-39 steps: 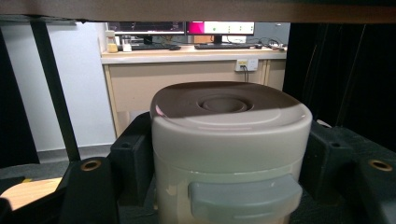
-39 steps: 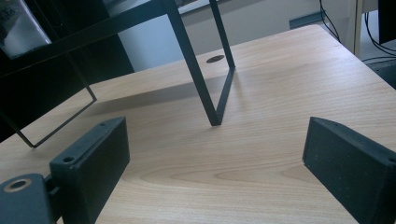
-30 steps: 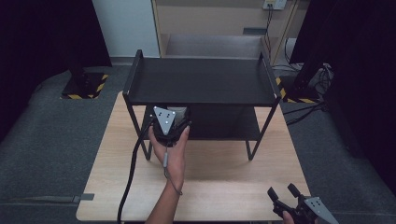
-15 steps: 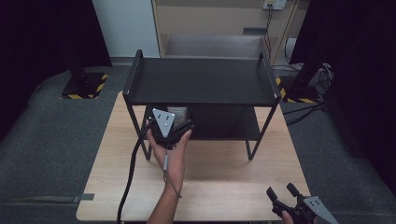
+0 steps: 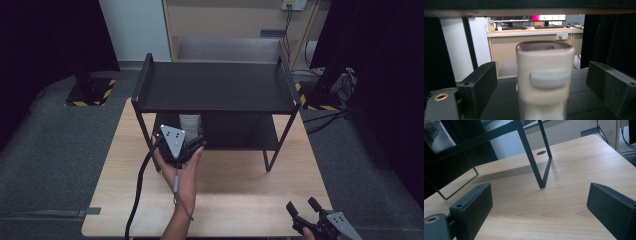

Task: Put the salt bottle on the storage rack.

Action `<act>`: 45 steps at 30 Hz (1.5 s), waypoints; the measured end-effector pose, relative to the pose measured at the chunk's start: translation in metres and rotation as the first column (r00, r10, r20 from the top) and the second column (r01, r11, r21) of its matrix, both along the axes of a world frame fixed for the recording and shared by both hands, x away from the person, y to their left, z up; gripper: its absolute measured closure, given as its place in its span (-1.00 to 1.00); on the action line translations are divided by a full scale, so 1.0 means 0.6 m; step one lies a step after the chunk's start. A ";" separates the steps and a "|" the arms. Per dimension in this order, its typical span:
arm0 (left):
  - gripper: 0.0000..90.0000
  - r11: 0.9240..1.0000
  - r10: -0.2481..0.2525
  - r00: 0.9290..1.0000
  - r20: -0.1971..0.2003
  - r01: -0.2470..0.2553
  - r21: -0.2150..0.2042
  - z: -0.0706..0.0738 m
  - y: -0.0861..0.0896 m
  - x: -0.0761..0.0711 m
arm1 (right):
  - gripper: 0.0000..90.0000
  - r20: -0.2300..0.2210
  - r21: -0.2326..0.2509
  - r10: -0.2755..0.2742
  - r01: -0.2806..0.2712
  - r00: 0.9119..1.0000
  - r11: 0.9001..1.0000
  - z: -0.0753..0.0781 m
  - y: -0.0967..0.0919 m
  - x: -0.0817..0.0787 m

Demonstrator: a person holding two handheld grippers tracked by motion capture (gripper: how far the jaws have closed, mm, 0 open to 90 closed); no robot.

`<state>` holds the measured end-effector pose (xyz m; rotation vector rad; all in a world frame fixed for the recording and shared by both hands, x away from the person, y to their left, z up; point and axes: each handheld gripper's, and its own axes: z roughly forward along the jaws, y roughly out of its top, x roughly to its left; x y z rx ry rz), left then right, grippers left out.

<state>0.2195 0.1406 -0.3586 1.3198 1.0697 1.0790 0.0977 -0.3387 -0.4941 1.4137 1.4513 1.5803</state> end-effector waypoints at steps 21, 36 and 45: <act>-0.82 0.991 -0.097 0.994 -0.044 0.093 -0.092 -0.067 0.067 -0.130 | -0.86 0.031 -0.008 0.049 -0.049 0.998 0.999 0.010 0.034 -0.010; -0.82 0.997 -0.046 0.994 -0.100 0.039 -0.071 -0.134 0.133 -0.181 | -0.86 0.027 -0.015 0.049 -0.049 0.998 0.999 0.012 0.046 -0.019; -0.83 1.000 -0.017 0.995 -0.095 0.015 -0.018 -0.153 0.162 -0.207 | -0.86 0.028 -0.016 0.059 -0.059 0.998 0.998 0.015 0.055 -0.018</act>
